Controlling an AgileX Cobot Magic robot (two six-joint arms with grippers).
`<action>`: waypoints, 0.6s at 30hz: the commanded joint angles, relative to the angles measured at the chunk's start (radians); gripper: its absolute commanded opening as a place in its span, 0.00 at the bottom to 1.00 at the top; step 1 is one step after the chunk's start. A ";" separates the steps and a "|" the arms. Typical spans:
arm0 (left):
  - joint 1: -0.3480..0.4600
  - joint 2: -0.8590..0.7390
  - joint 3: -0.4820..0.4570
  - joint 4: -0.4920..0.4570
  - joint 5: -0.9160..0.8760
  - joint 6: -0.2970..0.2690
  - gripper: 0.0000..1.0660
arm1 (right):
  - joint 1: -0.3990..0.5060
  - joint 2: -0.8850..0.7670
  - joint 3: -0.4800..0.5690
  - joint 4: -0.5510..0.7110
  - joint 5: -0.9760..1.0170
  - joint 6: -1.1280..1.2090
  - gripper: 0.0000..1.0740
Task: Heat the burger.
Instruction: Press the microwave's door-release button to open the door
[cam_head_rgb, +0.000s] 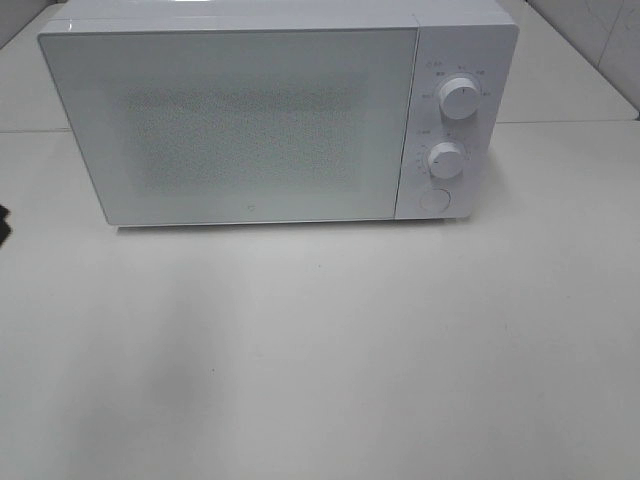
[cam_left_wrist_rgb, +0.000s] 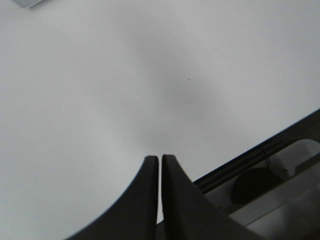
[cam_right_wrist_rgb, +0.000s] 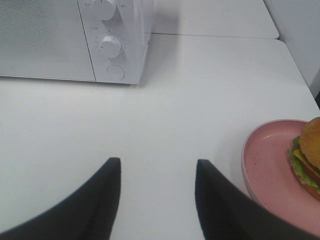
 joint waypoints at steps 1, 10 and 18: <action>0.104 -0.068 0.037 0.034 0.034 0.017 0.14 | -0.002 -0.026 0.002 0.001 -0.009 -0.005 0.45; 0.476 -0.240 0.175 -0.057 0.011 0.187 0.96 | -0.002 -0.026 0.002 0.001 -0.009 -0.005 0.45; 0.630 -0.420 0.281 -0.068 0.023 0.209 0.96 | -0.002 -0.026 0.002 0.001 -0.009 -0.005 0.45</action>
